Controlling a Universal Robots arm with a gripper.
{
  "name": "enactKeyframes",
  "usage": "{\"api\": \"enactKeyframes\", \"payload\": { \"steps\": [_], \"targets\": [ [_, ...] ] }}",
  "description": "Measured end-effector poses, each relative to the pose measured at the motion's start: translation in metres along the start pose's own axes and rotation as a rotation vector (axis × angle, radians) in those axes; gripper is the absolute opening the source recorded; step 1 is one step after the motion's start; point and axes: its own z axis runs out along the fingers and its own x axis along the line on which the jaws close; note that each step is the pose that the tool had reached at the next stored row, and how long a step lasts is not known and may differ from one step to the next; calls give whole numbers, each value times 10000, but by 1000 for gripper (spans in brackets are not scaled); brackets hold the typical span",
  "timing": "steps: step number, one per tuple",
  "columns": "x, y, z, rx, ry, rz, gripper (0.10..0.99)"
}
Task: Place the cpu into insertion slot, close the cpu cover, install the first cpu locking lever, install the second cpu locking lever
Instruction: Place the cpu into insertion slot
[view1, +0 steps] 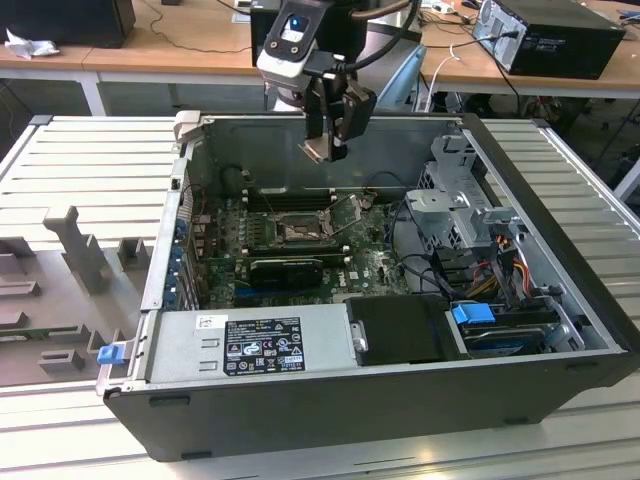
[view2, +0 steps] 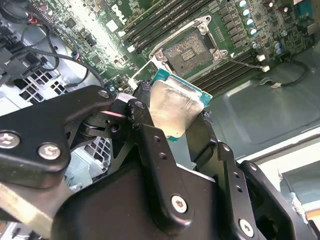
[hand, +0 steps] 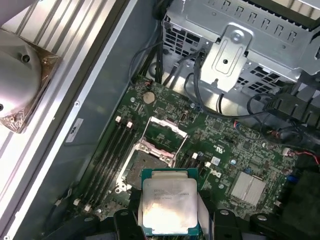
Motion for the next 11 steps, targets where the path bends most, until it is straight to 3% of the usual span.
{"api": "enactKeyframes", "payload": {
  "steps": [4, 8, 11],
  "targets": [
    [0, 0, 3, -7, -34, 399, 525],
    [0, -1, 10, -24, -115, 1355, 525],
    [0, -1, 14, -31, -148, 1747, 525]
  ]
}}
